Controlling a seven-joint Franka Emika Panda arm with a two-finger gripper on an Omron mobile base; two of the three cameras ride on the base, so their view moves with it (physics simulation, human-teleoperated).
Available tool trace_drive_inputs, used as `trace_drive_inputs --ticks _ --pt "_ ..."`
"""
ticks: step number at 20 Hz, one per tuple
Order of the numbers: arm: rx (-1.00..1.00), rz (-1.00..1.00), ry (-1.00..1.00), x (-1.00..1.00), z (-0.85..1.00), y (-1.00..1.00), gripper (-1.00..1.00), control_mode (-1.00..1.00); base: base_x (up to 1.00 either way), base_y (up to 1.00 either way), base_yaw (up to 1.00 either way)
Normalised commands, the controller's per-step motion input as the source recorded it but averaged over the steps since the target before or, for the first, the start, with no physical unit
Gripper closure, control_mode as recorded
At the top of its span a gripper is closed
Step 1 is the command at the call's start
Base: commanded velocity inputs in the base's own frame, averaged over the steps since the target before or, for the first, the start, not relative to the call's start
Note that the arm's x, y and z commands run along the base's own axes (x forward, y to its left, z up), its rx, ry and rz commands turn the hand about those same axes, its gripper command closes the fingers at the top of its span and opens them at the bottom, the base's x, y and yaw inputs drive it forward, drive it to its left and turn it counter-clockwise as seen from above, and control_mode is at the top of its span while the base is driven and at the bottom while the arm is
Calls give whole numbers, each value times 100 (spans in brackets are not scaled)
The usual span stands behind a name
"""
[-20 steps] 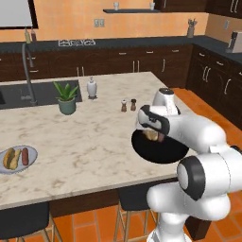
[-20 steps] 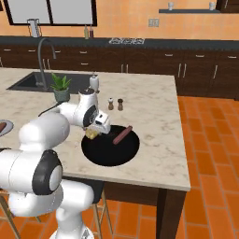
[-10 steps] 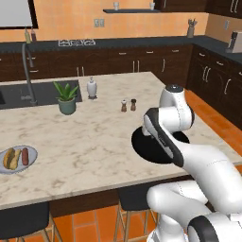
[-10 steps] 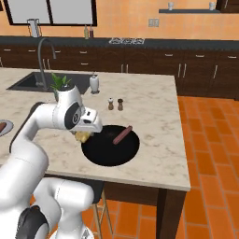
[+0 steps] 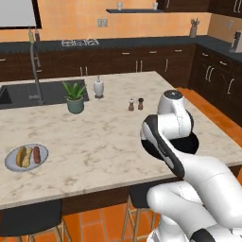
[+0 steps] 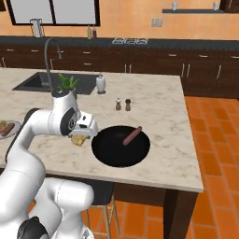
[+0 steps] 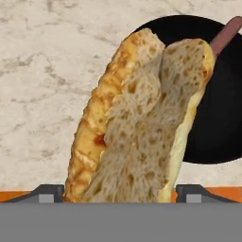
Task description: Place one bun and one sausage from the bowl on each plate.
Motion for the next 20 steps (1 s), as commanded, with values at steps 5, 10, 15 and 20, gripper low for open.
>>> trace_drive_inputs --ticks 5,10,15,20 --pt "0 0 0 0 0 0 100 100 -15 100 0" --pt "0 0 0 0 0 0 100 100 -7 100 0" --pt "0 0 0 0 0 0 100 100 -1 100 0" --pt "0 0 0 0 0 0 100 100 0 100 0"
